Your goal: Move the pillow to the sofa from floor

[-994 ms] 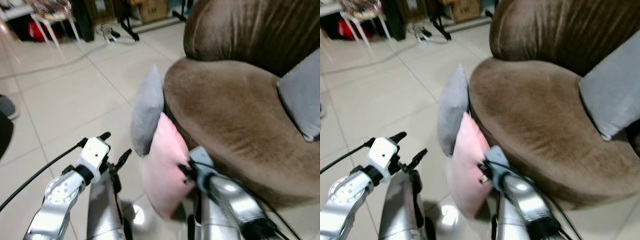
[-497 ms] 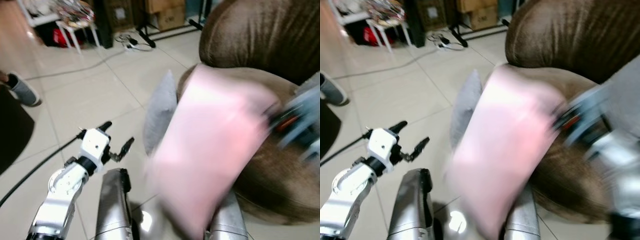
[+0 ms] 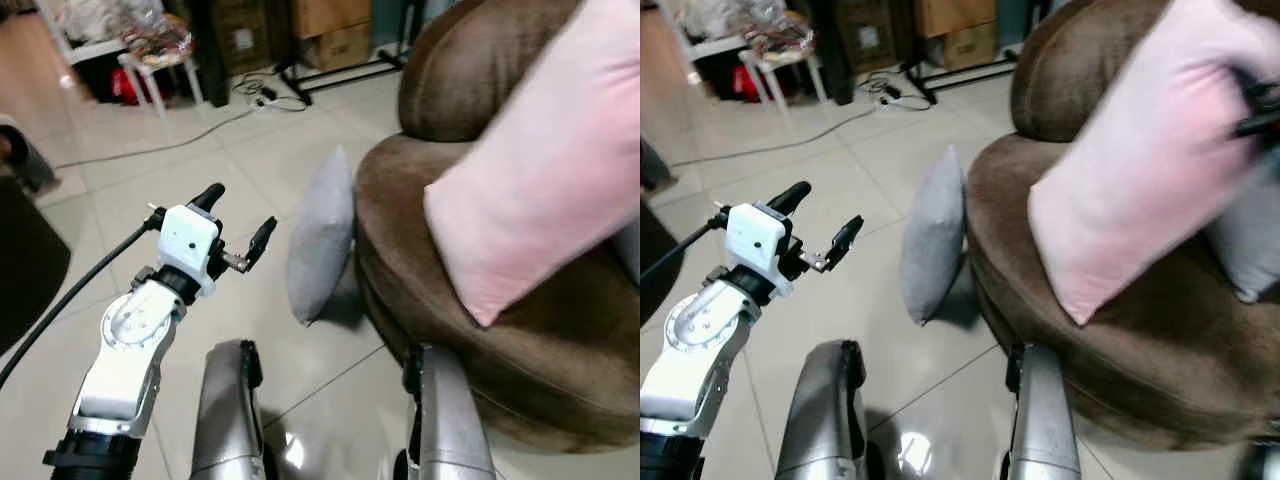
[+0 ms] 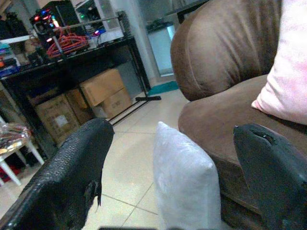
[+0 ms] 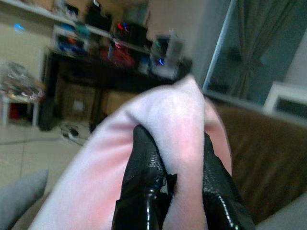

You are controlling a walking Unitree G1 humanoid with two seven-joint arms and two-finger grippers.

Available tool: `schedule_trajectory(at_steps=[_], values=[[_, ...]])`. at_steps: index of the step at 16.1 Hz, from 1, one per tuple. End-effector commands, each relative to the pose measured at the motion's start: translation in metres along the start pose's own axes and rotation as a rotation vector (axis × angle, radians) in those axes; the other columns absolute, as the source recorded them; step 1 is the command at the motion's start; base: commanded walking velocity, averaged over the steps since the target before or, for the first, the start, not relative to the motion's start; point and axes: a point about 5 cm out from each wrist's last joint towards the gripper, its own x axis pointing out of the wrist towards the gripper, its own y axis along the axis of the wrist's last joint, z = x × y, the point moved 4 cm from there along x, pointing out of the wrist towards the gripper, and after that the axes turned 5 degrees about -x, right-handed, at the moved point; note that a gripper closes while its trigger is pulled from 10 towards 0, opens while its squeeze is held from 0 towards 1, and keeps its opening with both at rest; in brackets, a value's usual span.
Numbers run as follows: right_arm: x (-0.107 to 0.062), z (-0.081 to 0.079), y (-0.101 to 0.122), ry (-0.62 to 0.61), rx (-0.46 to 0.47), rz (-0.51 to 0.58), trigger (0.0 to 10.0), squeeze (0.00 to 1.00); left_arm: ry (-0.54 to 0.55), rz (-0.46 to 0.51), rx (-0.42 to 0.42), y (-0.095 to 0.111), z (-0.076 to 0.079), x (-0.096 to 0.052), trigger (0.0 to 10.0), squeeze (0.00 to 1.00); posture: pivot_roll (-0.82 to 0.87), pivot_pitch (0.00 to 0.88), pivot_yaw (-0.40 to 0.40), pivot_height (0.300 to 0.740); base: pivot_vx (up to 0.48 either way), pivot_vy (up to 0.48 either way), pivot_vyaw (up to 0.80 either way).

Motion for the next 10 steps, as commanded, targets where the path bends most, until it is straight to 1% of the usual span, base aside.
schedule_trajectory(at_steps=[1,3,4,5,6,7,8,9,10], values=[[0.005,-0.007,0.001,-0.002,-0.024,0.001,10.0,0.00,0.026,-0.018,0.020,0.000,-0.004,-0.002,10.0,0.55,-0.07,0.000,0.030,0.461,0.000,0.000,0.00],[0.012,-0.031,-0.021,-0.088,0.138,-0.054,10.0,0.00,0.102,-0.031,0.027,0.000,-0.013,-0.005,10.0,0.55,-0.07,0.000,0.017,0.481,0.000,0.000,0.00],[0.009,-0.055,-0.030,-0.084,0.190,-0.079,10.0,0.00,0.161,-0.048,0.003,-0.003,-0.018,-0.007,10.0,0.54,-0.07,0.000,0.032,0.496,0.000,0.000,0.00],[0.006,-0.069,-0.032,-0.075,0.196,-0.087,10.0,0.00,0.186,-0.068,-0.004,-0.006,-0.019,-0.007,10.0,0.54,-0.08,0.000,0.039,0.506,0.000,0.000,0.00],[0.005,-0.074,-0.033,-0.086,0.220,-0.090,10.0,0.00,0.192,-0.073,-0.004,-0.006,-0.020,-0.006,10.0,0.53,-0.08,0.000,0.039,0.511,0.000,0.000,0.00],[0.003,-0.085,-0.032,-0.111,0.260,-0.085,10.0,0.00,0.190,-0.080,0.010,-0.006,-0.018,-0.005,10.0,0.52,-0.09,0.000,0.044,0.526,0.000,0.000,0.00],[0.001,-0.092,-0.033,-0.120,0.263,-0.089,10.0,0.00,0.199,-0.097,0.028,-0.009,-0.018,-0.004,10.0,0.52,-0.09,0.000,0.042,0.536,0.000,0.000,0.00],[0.000,-0.095,-0.034,-0.121,0.263,-0.091,10.0,0.00,0.207,-0.105,0.034,-0.010,-0.018,-0.004,10.0,0.52,-0.09,0.000,0.042,0.541,0.000,0.000,0.00],[-0.004,-0.104,-0.038,-0.135,0.275,-0.117,10.0,0.00,0.234,-0.107,0.019,-0.011,-0.019,-0.005,10.0,0.52,-0.09,0.000,0.038,0.556,0.000,0.000,0.00]])
